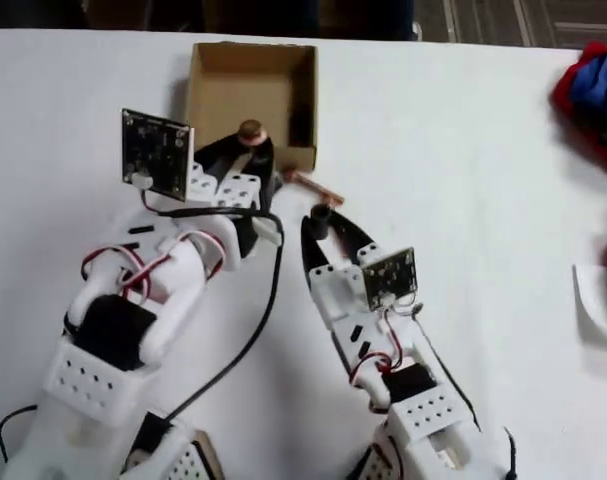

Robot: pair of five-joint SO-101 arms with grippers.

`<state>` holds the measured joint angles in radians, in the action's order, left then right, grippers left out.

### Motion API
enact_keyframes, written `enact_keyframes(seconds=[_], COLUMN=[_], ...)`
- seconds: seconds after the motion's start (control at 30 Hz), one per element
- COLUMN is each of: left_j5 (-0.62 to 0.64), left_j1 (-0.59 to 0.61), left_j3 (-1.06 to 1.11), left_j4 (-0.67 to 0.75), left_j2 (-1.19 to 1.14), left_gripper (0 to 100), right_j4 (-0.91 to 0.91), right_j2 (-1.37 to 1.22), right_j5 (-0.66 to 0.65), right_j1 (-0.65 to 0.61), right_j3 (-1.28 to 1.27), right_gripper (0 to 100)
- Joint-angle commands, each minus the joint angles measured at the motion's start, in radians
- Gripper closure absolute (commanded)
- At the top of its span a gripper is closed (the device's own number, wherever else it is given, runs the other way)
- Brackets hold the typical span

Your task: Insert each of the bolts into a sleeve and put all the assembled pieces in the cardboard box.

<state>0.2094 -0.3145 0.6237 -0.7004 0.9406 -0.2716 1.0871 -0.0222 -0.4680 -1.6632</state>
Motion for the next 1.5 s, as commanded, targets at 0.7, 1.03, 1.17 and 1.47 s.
enact_keyframes(seconds=[0.7, 1.03, 1.17, 1.47], left_j5=[0.009, 0.009, 0.009, 0.006], left_j1=[-0.149, -0.149, -0.146, -0.149], left_j3=[0.056, 0.058, 0.076, 0.116], left_j4=[0.203, 0.199, 0.203, 0.199], left_j2=[-0.133, -0.135, -0.135, -0.135], left_gripper=[97, 97, 97, 97], right_j4=[0.039, 0.116, 0.116, 0.116], right_j2=[0.059, 0.151, 0.151, 0.151], right_j5=[0.005, 0.003, 0.003, 0.003], right_j1=[-0.031, -0.031, -0.031, -0.03], right_j3=[0.089, 0.089, 0.091, 0.091], right_gripper=[97.5, 97.5, 97.5, 97.5])
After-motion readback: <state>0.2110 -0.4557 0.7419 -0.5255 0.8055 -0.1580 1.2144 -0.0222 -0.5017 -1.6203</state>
